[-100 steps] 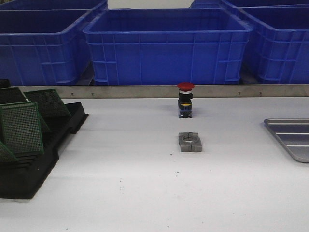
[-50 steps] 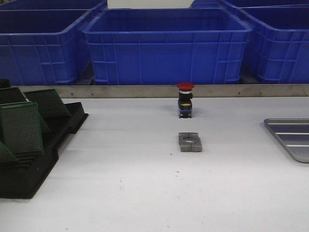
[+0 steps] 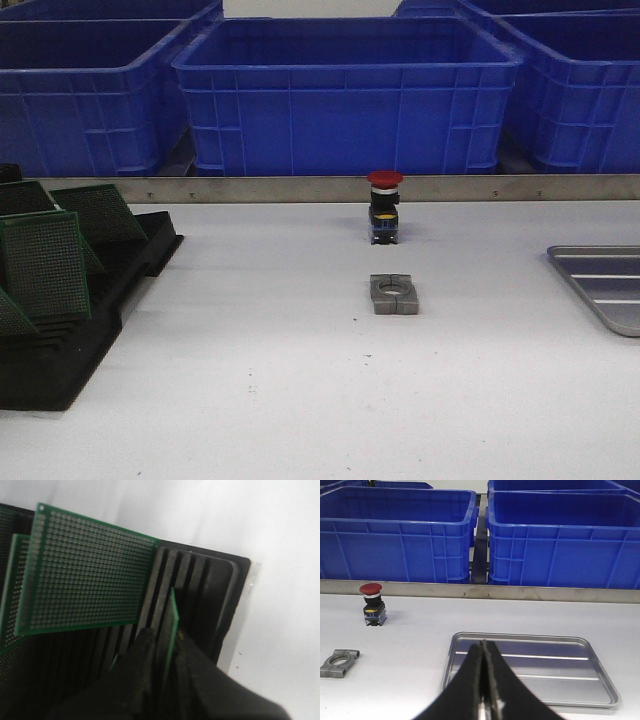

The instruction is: Place circuit board on tray

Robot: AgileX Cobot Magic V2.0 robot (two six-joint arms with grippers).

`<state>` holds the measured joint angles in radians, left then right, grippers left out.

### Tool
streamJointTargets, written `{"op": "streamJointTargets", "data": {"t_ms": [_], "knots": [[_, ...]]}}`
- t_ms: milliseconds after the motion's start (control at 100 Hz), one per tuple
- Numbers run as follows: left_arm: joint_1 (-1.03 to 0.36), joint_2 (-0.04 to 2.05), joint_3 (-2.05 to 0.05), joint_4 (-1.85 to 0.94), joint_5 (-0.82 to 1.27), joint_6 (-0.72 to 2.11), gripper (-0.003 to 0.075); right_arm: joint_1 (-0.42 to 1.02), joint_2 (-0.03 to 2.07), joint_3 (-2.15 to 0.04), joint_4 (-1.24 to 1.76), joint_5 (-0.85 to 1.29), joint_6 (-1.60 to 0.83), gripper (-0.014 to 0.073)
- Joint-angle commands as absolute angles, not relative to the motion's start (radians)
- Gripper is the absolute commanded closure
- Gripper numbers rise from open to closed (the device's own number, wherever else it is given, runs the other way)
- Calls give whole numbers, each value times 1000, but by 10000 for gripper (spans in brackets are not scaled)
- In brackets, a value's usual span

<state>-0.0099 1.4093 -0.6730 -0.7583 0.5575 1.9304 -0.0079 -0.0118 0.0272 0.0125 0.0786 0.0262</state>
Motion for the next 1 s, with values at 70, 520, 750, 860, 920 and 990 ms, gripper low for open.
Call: {"op": "streamJointTargets", "data": {"t_ms": [70, 520, 750, 860, 920, 990], "knots": [[-17, 1381, -716, -805, 569, 1918, 737, -11, -29, 28, 0, -7, 18, 655], [-30, 1298, -848, -1117, 1151, 1918, 737, -11, -29, 28, 0, -6, 18, 655], [-186, 1298, -842, -1268, 1158, 1918, 737, -11, -29, 28, 0, -6, 18, 655], [-287, 1298, -842, -1326, 1116, 1918, 737, -11, -29, 28, 0, -6, 18, 655], [-347, 1298, -842, -1357, 1095, 1918, 737, -11, -29, 28, 0, -6, 18, 655], [-410, 1298, -842, -1389, 1065, 1918, 737, -11, -29, 28, 0, -6, 18, 655]]}}
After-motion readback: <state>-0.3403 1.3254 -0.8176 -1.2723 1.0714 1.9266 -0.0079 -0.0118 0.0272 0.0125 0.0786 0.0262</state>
